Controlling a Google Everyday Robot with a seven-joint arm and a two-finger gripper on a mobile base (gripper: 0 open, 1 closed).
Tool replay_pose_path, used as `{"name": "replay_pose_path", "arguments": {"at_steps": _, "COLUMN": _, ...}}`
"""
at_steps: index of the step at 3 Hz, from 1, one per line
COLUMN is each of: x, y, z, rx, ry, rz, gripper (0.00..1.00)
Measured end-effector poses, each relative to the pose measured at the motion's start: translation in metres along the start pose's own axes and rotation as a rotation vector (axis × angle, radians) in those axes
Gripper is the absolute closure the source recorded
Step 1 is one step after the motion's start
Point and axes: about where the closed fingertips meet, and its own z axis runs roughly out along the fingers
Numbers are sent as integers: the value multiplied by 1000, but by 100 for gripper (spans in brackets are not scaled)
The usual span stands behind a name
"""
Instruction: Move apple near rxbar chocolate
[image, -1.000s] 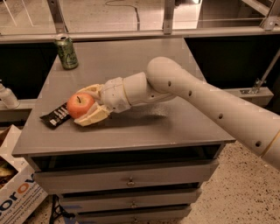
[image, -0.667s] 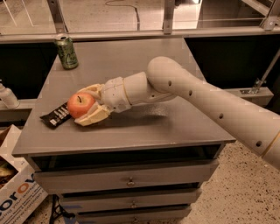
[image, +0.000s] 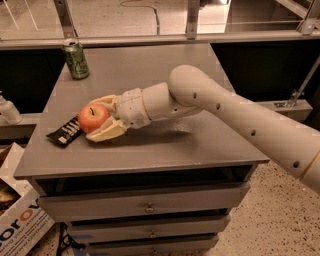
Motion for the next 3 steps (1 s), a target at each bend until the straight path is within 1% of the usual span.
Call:
{"name": "replay_pose_path", "arguments": {"at_steps": 1, "x": 5, "y": -1, "z": -7, "rx": 21, "ry": 25, "rz": 6, "gripper": 0}}
{"name": "replay_pose_path", "arguments": {"at_steps": 3, "x": 7, "y": -3, "z": -15, "rx": 41, "ry": 43, "rz": 9, "gripper": 0}}
